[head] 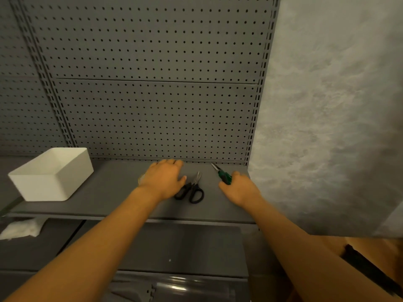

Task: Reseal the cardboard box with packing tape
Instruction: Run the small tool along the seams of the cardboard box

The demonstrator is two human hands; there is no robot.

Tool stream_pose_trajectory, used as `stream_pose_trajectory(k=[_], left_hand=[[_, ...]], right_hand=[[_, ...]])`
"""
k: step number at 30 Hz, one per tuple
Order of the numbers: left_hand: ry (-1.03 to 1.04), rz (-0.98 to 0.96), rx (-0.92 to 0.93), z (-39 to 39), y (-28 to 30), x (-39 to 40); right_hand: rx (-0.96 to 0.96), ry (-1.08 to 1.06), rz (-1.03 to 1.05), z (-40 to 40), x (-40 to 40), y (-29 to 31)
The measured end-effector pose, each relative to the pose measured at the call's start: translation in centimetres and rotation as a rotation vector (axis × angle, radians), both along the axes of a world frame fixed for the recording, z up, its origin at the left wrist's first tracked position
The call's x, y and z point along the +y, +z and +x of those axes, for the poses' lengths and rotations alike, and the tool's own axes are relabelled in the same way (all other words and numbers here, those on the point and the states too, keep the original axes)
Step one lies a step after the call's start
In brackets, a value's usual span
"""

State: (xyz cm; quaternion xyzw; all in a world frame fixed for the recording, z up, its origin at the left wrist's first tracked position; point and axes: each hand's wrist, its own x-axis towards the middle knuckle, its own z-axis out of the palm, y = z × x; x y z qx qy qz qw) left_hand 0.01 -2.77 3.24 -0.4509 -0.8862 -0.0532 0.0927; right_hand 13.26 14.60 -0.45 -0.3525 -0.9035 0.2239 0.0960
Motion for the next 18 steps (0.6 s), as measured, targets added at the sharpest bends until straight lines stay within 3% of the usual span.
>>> stream_pose_trajectory(k=[18], left_hand=[[0.279,0.013,0.185,-5.9,3.3,-18.3]], right_hand=[[0.116,0.343,0.115,-11.3,-15.9,4.8]])
